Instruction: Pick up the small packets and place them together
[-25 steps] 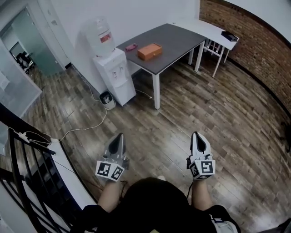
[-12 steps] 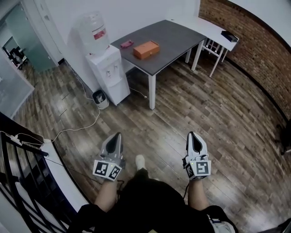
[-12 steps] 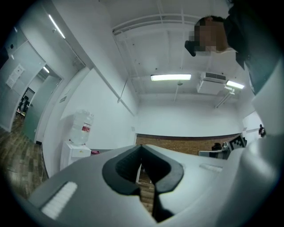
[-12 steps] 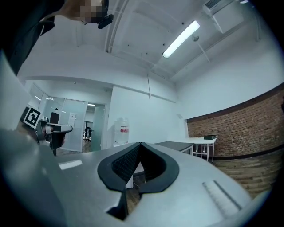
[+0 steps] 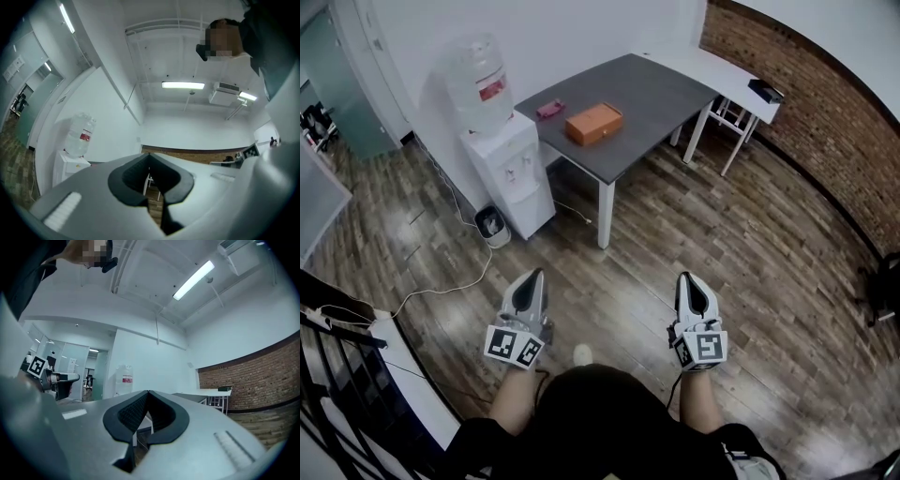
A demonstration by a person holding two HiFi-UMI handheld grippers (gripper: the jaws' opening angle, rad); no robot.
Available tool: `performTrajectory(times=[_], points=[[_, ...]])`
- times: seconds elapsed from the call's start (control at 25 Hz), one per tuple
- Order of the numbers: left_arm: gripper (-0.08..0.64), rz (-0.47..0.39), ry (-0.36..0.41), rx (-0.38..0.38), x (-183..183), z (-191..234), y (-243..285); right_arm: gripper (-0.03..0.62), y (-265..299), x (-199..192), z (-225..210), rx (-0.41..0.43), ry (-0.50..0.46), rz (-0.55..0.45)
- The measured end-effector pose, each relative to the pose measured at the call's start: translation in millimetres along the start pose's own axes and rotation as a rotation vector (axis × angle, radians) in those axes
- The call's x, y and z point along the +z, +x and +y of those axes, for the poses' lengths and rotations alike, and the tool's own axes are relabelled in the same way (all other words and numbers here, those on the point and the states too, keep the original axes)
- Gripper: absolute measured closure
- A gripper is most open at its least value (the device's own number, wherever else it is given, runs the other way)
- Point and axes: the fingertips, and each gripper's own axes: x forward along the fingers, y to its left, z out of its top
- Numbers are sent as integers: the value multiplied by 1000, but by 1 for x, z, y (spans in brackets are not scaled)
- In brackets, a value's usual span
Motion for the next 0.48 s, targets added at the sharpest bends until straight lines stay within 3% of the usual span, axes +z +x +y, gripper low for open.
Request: performTrajectory(times=[0.48], points=[[560, 54, -15, -7, -12, 63, 35, 591, 78, -22, 18, 31, -4, 27]])
